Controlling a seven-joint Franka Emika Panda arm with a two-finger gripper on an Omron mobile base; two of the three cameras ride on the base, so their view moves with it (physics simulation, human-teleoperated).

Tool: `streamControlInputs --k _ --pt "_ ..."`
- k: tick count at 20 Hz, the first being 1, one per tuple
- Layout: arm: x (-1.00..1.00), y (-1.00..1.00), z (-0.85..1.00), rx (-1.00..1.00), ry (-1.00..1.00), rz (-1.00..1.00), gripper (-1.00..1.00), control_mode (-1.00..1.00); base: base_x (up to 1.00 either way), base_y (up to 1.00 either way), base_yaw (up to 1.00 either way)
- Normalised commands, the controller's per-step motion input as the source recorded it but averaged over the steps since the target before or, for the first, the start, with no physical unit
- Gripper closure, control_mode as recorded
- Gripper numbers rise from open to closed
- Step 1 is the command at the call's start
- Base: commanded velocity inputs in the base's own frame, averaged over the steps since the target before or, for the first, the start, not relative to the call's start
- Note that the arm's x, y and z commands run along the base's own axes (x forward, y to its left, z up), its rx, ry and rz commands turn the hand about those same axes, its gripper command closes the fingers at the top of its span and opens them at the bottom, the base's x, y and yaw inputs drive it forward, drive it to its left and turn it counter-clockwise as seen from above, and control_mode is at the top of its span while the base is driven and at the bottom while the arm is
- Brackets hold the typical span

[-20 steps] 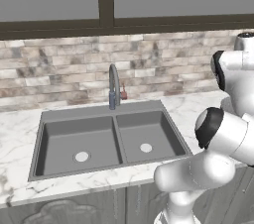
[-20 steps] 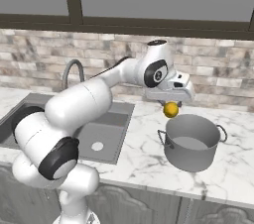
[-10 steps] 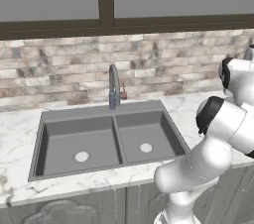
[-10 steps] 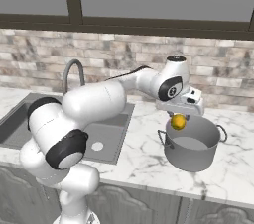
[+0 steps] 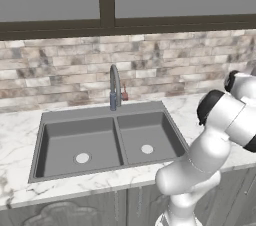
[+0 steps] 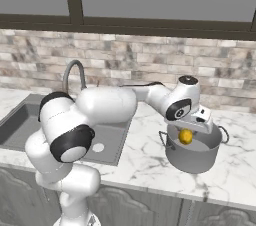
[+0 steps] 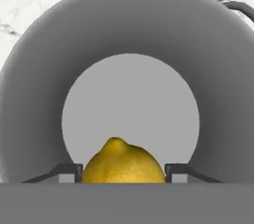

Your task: Dump the lemon from the pot into the sink. Then turn on the water and wash the lemon. Then turn off the water and put the lemon back in the pot.

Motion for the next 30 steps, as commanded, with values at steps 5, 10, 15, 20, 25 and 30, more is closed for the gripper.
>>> streamControlInputs --k 5,10,15,20,25,30 --pt "0.02 -0.21 -0.50 0.02 -0.03 0.00 1.00 -1.00 0.00 0.00 0.00" --pt "0.00 -0.03 -0.29 0.03 0.00 0.00 -1.00 -1.00 0.00 0.00 0.00" --pt "0.00 0.00 -0.01 0.01 0.00 -0.01 -1.00 -1.00 0.00 0.00 0.00" --pt "0.00 0.00 0.02 0.00 0.00 -0.02 -1.00 -1.00 0.00 0.00 0.00" --pt "0.00 0.13 0.33 0.00 0.00 -0.03 -1.00 -1.00 0.00 0.00 0.00" --pt "0.00 0.23 0.61 0.00 0.00 -0.04 -1.00 -1.00 0.00 0.00 0.00"
